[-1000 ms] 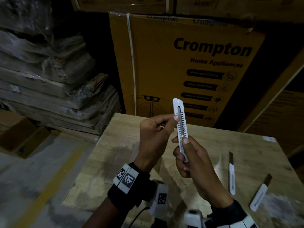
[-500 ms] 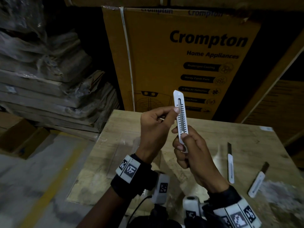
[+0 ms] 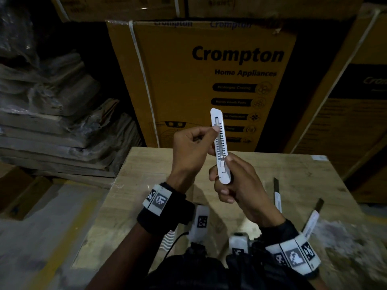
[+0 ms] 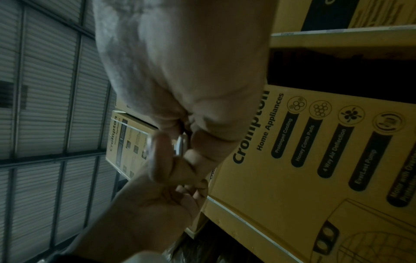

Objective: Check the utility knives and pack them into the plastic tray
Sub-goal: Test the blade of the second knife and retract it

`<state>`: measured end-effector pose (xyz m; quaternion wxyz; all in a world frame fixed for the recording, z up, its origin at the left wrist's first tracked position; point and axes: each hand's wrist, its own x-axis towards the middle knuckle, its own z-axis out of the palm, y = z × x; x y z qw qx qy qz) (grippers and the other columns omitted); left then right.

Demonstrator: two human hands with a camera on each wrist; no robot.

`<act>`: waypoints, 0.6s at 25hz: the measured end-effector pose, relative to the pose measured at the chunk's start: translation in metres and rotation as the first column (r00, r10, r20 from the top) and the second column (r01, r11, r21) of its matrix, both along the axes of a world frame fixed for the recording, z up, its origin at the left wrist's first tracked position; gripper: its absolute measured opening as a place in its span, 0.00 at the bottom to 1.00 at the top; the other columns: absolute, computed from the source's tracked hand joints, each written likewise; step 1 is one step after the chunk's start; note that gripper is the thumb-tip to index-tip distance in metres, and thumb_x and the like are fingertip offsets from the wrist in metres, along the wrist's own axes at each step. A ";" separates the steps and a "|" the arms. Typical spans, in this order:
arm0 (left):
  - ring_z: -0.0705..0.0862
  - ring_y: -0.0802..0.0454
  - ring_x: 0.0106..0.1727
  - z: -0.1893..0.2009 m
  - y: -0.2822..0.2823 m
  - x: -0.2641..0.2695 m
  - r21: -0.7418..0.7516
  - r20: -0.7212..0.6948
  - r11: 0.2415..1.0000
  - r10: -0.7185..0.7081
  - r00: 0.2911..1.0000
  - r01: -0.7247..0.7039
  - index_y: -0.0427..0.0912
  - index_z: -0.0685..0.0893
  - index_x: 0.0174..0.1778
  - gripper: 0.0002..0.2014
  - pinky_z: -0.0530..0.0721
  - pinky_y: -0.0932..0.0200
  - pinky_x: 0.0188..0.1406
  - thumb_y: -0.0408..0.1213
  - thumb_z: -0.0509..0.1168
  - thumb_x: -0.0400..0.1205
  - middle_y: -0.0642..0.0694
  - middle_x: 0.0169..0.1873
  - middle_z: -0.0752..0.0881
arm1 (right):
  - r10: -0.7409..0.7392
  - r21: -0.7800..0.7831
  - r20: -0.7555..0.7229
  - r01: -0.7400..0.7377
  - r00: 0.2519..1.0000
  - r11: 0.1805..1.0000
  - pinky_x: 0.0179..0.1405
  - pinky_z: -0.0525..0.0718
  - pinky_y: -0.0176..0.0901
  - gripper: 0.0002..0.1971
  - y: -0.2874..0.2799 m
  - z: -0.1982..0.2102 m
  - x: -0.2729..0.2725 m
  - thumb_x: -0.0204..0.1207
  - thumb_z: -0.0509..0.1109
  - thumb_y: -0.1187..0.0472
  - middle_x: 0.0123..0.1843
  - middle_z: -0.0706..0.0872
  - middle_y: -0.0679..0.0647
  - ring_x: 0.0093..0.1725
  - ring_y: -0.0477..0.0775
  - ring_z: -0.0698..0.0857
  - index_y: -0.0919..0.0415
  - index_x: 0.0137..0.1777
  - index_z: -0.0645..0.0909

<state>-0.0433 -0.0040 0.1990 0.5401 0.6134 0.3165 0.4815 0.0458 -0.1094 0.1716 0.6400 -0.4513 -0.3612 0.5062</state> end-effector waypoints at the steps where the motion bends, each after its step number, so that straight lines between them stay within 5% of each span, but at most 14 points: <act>1: 0.85 0.61 0.26 0.003 0.000 0.006 0.006 -0.002 1.000 0.001 1.000 -0.001 0.32 0.93 0.45 0.09 0.77 0.72 0.23 0.35 0.73 0.84 0.49 0.30 0.91 | -0.018 0.007 0.025 0.018 1.000 1.000 0.21 0.68 0.40 0.18 -0.001 0.001 0.007 0.92 0.52 0.57 0.41 0.84 0.64 0.23 0.51 0.71 0.56 0.71 0.81; 8: 0.84 0.52 0.25 0.001 0.002 0.031 0.040 0.000 0.996 0.078 0.997 -0.078 0.33 0.93 0.40 0.10 0.78 0.67 0.24 0.37 0.77 0.80 0.41 0.29 0.92 | -0.239 0.053 0.326 0.235 0.915 0.971 0.26 0.87 0.52 0.09 -0.011 -0.004 0.043 0.87 0.66 0.65 0.42 0.93 0.62 0.23 0.55 0.81 0.59 0.57 0.89; 13: 0.82 0.59 0.19 -0.002 -0.003 0.051 -0.016 -0.031 0.998 0.063 0.998 -0.063 0.31 0.92 0.36 0.10 0.79 0.64 0.22 0.34 0.77 0.80 0.42 0.28 0.91 | -0.219 0.135 0.491 0.175 0.843 0.975 0.25 0.88 0.57 0.09 -0.024 -0.008 0.069 0.85 0.70 0.65 0.39 0.89 0.75 0.23 0.58 0.84 0.63 0.54 0.92; 15: 0.82 0.60 0.19 -0.002 -0.006 0.057 -0.028 -0.034 0.998 0.049 0.998 -0.050 0.30 0.92 0.36 0.10 0.79 0.65 0.21 0.33 0.77 0.80 0.42 0.28 0.91 | -0.234 0.187 0.536 0.156 0.811 0.970 0.22 0.87 0.55 0.10 -0.028 -0.009 0.076 0.85 0.69 0.64 0.34 0.88 0.71 0.22 0.58 0.86 0.66 0.49 0.92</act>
